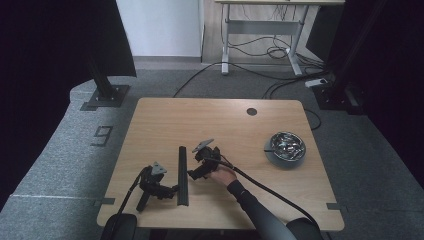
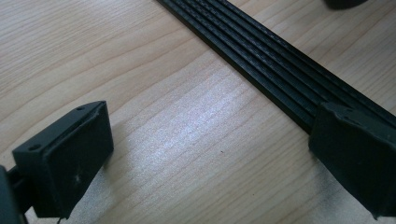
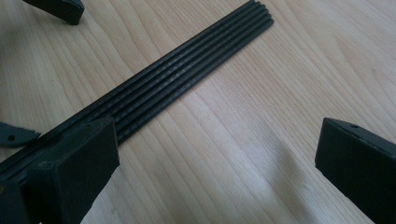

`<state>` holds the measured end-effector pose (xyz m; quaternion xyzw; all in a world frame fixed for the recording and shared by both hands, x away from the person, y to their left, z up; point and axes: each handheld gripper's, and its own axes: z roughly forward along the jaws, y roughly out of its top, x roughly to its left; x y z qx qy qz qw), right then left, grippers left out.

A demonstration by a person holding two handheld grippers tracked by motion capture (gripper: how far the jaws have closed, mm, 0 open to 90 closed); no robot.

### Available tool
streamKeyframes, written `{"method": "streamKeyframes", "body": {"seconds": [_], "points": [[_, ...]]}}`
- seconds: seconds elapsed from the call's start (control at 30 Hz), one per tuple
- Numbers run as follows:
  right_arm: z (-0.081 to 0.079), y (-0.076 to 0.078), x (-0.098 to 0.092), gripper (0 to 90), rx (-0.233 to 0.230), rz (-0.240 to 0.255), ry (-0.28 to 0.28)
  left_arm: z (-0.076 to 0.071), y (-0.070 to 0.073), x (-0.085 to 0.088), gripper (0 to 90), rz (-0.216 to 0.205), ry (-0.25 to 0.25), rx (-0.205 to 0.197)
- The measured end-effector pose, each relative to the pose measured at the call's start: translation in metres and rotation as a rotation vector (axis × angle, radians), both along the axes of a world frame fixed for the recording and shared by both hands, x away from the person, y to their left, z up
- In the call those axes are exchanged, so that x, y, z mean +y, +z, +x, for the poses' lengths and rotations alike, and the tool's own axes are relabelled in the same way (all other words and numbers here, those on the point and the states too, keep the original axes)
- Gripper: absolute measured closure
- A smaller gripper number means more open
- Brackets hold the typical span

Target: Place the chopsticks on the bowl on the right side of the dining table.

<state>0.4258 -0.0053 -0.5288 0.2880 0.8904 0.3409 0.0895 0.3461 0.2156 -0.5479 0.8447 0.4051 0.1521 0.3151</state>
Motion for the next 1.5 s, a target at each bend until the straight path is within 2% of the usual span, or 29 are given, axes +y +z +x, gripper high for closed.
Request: {"method": "streamKeyframes", "body": {"seconds": [0.27, 0.7, 0.9, 1.5], "points": [[0.001, -0.007, 0.015, 0.0, 0.007, -0.018, 0.004, 0.0, 0.0, 0.0, 0.0, 0.0, 0.0, 0.0], [0.004, -0.015, 0.021, 0.0, 0.017, -0.038, -0.009, 0.0, 0.0, 0.0, 0.0, 0.001, -0.001, 0.0], [0.005, -0.016, 0.017, 0.0, 0.01, -0.066, -0.02, 0.0, 0.0, 0.0, 0.0, 0.003, -0.003, 0.001], [0.011, -0.015, -0.013, 0.5, 0.018, -0.073, -0.073, 0.0, 0.0, 0.0, 0.0, 0.001, -0.001, 0.0]]}}
